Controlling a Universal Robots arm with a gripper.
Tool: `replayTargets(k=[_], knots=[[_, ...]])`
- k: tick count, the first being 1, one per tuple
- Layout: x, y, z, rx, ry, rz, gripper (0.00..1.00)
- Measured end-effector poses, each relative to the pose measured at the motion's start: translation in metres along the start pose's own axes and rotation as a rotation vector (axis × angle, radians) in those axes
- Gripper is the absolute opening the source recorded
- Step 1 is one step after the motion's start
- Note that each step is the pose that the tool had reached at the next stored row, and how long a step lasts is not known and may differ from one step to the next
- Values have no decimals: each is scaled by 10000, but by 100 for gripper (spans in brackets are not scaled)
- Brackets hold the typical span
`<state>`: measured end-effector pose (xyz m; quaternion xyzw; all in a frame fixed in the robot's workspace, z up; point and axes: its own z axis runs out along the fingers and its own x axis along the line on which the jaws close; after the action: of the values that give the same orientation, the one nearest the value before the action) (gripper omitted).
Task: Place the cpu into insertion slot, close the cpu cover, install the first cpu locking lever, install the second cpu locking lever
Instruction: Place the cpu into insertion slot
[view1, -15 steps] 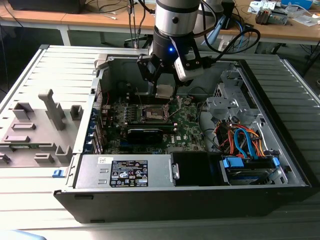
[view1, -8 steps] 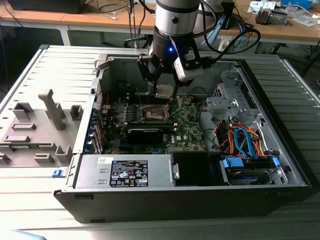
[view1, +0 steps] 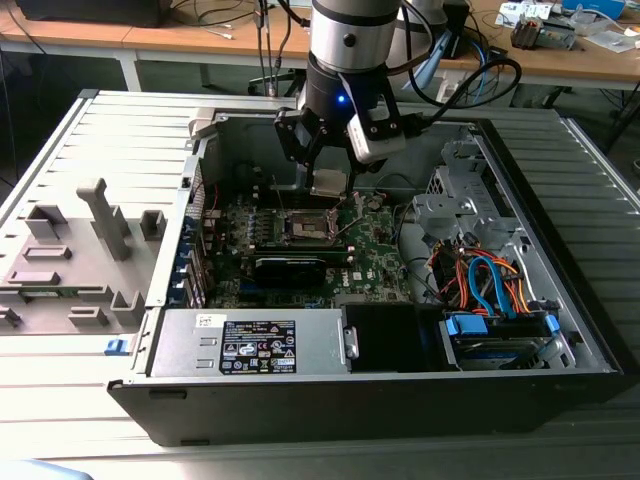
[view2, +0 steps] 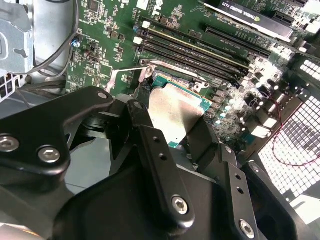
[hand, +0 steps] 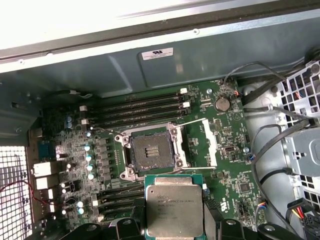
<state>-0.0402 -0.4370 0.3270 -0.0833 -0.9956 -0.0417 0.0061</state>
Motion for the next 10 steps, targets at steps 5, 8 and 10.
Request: replayTargets(k=[5,8,10], knots=[[0,0,0,-1,-4,58,55],[0,0,0,-2,-7,82,55],[0,0,0,-2,-8,100,55]])
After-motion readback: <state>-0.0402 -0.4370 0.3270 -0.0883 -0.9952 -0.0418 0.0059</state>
